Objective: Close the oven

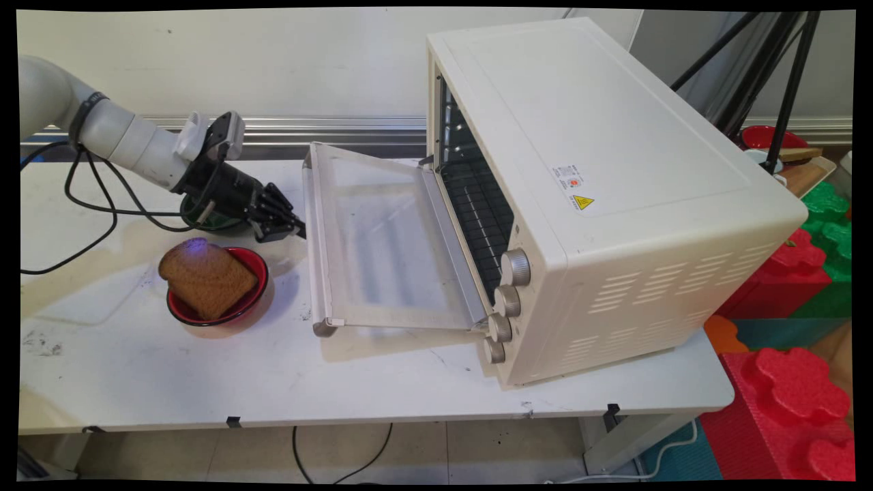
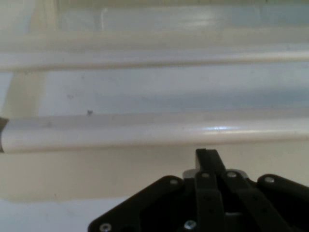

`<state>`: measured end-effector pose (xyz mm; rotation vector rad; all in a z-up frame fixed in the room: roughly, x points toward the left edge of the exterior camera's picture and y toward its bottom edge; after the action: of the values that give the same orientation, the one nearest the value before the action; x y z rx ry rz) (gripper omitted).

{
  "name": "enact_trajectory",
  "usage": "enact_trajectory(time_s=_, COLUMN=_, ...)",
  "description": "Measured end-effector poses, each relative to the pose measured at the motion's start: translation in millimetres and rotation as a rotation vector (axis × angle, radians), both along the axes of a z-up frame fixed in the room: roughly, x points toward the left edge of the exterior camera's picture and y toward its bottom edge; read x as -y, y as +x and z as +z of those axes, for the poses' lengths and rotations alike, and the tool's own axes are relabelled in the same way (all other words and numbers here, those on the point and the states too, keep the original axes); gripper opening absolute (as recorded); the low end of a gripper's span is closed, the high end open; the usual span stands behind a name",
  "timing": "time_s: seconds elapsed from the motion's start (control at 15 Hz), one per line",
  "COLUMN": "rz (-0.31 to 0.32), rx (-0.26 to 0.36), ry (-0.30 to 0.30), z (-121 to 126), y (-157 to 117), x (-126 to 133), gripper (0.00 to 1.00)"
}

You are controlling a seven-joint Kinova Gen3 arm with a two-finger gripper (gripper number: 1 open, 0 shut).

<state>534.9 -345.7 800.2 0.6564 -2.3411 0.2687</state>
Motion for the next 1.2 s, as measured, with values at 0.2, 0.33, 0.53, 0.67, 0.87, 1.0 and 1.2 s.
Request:
enact_trajectory(time_s=0.2, rz=-0.006, rx=-0.022, ry=-0.028, z=1.3, y=-1.5, x=2.7, gripper=0.00)
enact_trajectory(time_s=0.33, rz=-0.008, rx=-0.041, ry=-0.048, z=3.1, y=-1.6, x=3.8, gripper=0.00)
enact_trajectory(time_s=0.53, rz=-0.013, rx=-0.079, ry=-0.084, z=9.1, y=-1.1, x=4.8, gripper=0.00)
enact_trajectory(time_s=0.67, rz=-0.016, rx=-0.100, ry=-0.103, z=13.5, y=-1.7, x=6.3, gripper=0.00)
enact_trajectory(time_s=0.87, rz=-0.021, rx=-0.135, ry=-0.134, z=21.9, y=-5.0, x=10.2, gripper=0.00)
enact_trajectory(time_s=1.0, rz=-0.023, rx=-0.156, ry=-0.154, z=27.0, y=-8.4, x=14.2, gripper=0.00)
enact_trajectory(time_s=1.2, rz=-0.026, rx=-0.184, ry=-0.180, z=33.1, y=-15.2, x=22.1, gripper=0.00)
